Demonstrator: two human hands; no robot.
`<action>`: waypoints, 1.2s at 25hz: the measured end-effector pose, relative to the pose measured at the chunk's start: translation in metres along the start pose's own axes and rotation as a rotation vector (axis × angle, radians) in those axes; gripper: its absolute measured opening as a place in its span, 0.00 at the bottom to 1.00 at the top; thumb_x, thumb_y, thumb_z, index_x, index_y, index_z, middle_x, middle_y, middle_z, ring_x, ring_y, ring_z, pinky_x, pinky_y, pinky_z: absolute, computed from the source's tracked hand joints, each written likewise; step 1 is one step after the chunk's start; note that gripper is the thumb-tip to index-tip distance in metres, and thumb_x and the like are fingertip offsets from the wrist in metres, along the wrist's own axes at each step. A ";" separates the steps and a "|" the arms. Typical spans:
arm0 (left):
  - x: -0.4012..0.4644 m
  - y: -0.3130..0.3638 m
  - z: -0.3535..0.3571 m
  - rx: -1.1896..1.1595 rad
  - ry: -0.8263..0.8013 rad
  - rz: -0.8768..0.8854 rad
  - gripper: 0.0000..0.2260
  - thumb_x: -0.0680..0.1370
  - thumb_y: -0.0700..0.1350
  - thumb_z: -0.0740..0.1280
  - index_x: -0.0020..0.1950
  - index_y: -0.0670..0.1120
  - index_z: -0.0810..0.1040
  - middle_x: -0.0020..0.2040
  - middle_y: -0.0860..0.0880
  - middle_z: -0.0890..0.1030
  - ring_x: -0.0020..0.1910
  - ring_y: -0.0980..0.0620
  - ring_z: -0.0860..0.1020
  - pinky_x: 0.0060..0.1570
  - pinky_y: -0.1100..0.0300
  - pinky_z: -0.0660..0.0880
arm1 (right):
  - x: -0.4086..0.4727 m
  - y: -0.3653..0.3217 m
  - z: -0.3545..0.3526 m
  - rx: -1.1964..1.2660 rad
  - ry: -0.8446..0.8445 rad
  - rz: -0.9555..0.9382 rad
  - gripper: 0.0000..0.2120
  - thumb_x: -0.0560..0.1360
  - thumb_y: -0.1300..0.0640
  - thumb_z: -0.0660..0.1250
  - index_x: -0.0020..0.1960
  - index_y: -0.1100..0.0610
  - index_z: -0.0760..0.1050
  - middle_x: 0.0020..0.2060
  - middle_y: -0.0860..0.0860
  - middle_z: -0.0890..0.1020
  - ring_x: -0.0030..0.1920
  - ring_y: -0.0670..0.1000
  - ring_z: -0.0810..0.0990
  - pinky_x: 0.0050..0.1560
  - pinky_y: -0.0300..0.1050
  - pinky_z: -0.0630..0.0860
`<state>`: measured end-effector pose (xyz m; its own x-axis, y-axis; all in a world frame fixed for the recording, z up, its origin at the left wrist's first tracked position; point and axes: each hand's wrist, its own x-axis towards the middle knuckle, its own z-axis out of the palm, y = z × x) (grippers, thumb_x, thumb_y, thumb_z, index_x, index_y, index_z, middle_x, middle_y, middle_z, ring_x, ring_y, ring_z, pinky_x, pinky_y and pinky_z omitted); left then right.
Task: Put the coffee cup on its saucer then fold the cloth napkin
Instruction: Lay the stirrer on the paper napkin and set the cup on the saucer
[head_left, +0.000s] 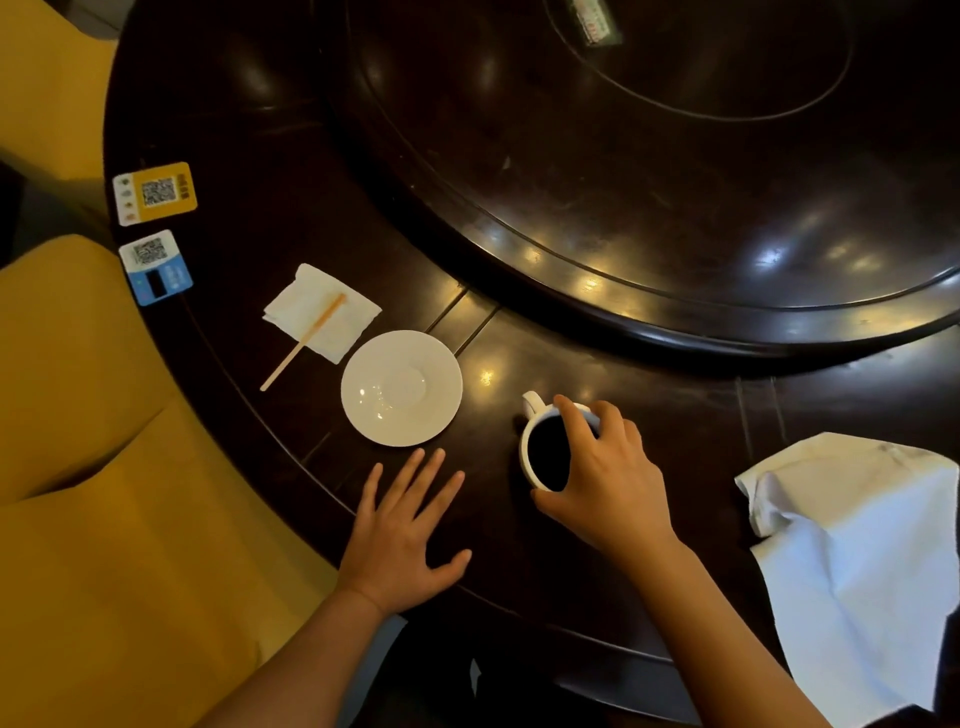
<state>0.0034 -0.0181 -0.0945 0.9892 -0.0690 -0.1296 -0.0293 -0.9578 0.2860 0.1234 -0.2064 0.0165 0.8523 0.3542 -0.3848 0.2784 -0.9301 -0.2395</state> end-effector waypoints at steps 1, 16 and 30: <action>0.000 0.000 0.000 -0.001 0.000 0.002 0.35 0.70 0.65 0.62 0.73 0.53 0.62 0.75 0.47 0.60 0.75 0.48 0.54 0.69 0.40 0.52 | 0.001 -0.005 -0.003 0.005 0.009 -0.020 0.45 0.67 0.43 0.71 0.74 0.48 0.48 0.70 0.54 0.58 0.68 0.55 0.60 0.51 0.46 0.74; 0.000 -0.003 0.006 0.009 -0.004 0.009 0.37 0.69 0.67 0.60 0.74 0.53 0.59 0.76 0.48 0.55 0.75 0.47 0.53 0.67 0.40 0.50 | 0.085 -0.121 -0.008 -0.076 0.068 -0.392 0.42 0.64 0.44 0.73 0.72 0.50 0.55 0.65 0.55 0.64 0.63 0.56 0.65 0.47 0.47 0.73; -0.001 -0.003 0.007 -0.002 0.000 0.005 0.37 0.69 0.67 0.59 0.75 0.53 0.57 0.75 0.47 0.55 0.75 0.48 0.48 0.67 0.41 0.50 | 0.099 -0.129 0.012 -0.127 0.002 -0.391 0.44 0.66 0.43 0.72 0.73 0.51 0.52 0.68 0.57 0.63 0.65 0.58 0.64 0.52 0.48 0.74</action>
<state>0.0019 -0.0169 -0.1019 0.9891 -0.0736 -0.1279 -0.0340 -0.9570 0.2881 0.1665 -0.0507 -0.0010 0.6720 0.6835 -0.2851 0.6341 -0.7299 -0.2553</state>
